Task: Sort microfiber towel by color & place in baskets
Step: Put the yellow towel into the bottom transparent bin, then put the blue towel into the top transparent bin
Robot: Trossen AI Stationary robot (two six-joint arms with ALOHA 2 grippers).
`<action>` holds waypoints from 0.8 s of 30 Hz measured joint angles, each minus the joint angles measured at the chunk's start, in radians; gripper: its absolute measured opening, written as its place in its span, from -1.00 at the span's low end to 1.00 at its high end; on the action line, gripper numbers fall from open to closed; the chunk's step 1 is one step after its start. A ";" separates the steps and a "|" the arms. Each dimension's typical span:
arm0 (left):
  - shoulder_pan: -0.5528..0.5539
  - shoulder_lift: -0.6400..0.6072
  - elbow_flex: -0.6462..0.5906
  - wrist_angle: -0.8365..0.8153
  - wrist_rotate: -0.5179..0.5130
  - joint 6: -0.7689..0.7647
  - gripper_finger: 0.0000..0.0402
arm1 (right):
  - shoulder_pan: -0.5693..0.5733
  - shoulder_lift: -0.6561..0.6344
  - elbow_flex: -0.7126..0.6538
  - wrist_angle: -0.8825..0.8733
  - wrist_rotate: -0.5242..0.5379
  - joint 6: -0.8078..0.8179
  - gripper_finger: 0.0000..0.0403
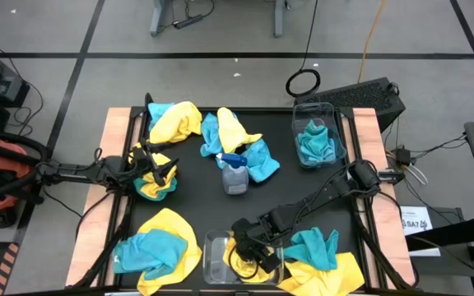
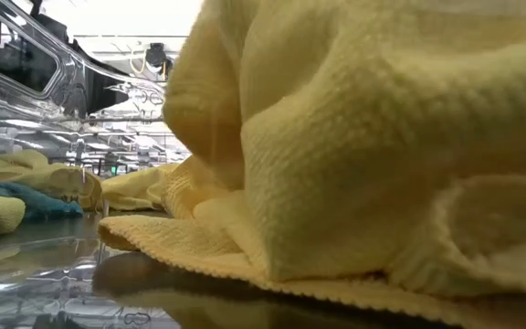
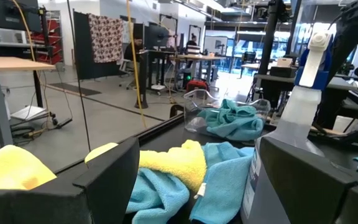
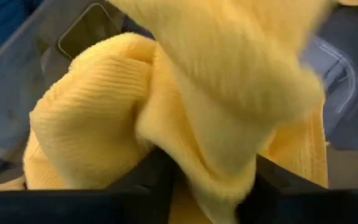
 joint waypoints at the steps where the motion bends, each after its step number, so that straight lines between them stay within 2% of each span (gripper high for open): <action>1: 0.000 0.000 0.000 0.000 -0.001 0.000 0.69 | 0.000 0.000 0.016 -0.019 0.000 0.000 -0.25; 7: 0.000 0.000 0.000 -0.001 -0.002 0.000 0.69 | 0.004 0.000 0.174 -0.212 0.011 0.000 0.08; 11: 0.000 0.000 0.000 -0.001 -0.002 0.000 0.69 | 0.020 0.000 0.296 -0.363 0.082 -0.018 0.20; 18: 0.000 0.000 0.000 -0.005 -0.002 0.000 0.69 | 0.049 -0.004 0.484 -0.648 0.159 0.004 0.23; 24: 0.000 0.000 0.000 -0.009 -0.002 0.000 0.69 | 0.072 -0.004 0.541 -0.849 0.163 0.127 0.23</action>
